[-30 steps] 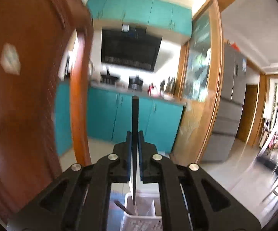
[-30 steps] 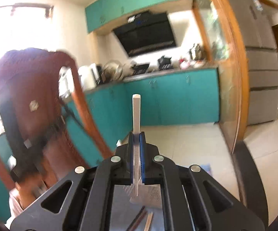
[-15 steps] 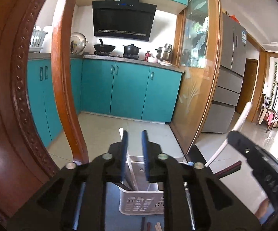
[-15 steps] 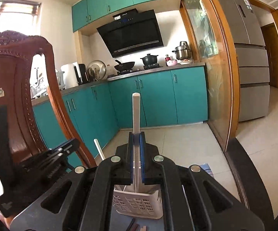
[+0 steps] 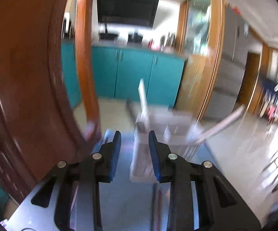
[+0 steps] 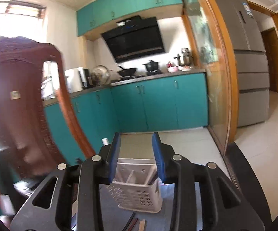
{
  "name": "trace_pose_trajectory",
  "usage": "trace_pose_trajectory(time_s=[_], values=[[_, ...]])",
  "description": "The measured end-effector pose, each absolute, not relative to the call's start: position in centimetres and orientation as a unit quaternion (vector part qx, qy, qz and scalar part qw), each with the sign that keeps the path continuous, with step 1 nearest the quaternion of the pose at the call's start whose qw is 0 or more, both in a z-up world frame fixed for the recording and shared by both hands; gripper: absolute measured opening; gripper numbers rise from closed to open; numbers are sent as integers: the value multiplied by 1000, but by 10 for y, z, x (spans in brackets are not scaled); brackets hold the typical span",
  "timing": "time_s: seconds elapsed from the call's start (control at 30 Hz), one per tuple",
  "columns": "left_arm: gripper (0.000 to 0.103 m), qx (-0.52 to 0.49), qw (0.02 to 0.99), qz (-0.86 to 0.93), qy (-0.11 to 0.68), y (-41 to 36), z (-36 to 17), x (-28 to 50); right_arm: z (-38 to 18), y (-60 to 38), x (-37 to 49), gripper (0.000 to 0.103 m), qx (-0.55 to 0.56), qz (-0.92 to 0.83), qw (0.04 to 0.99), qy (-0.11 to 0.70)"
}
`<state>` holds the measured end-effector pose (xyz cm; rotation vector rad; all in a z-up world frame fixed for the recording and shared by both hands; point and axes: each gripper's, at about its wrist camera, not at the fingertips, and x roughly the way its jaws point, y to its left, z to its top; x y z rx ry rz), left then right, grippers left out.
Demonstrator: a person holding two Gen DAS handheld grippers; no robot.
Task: Organize utensils
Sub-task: 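Lower both pieces into the holder and open both tools, then move the right tool over the remaining beige wooden strips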
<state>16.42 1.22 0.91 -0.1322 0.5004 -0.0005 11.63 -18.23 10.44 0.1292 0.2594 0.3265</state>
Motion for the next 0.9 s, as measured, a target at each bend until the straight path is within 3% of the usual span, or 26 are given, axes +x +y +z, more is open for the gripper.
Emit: trace_pose_trajectory(time_s=[0.17, 0.37, 0.9], values=[[30, -47, 934, 25, 352, 17, -33, 181, 69, -164, 92, 34, 10, 218, 955, 201], [35, -26, 914, 29, 404, 14, -54, 195, -77, -152, 154, 33, -21, 157, 874, 460], [53, -12, 882, 16, 471, -7, -103, 184, -123, -146, 165, 33, -70, 103, 850, 512]])
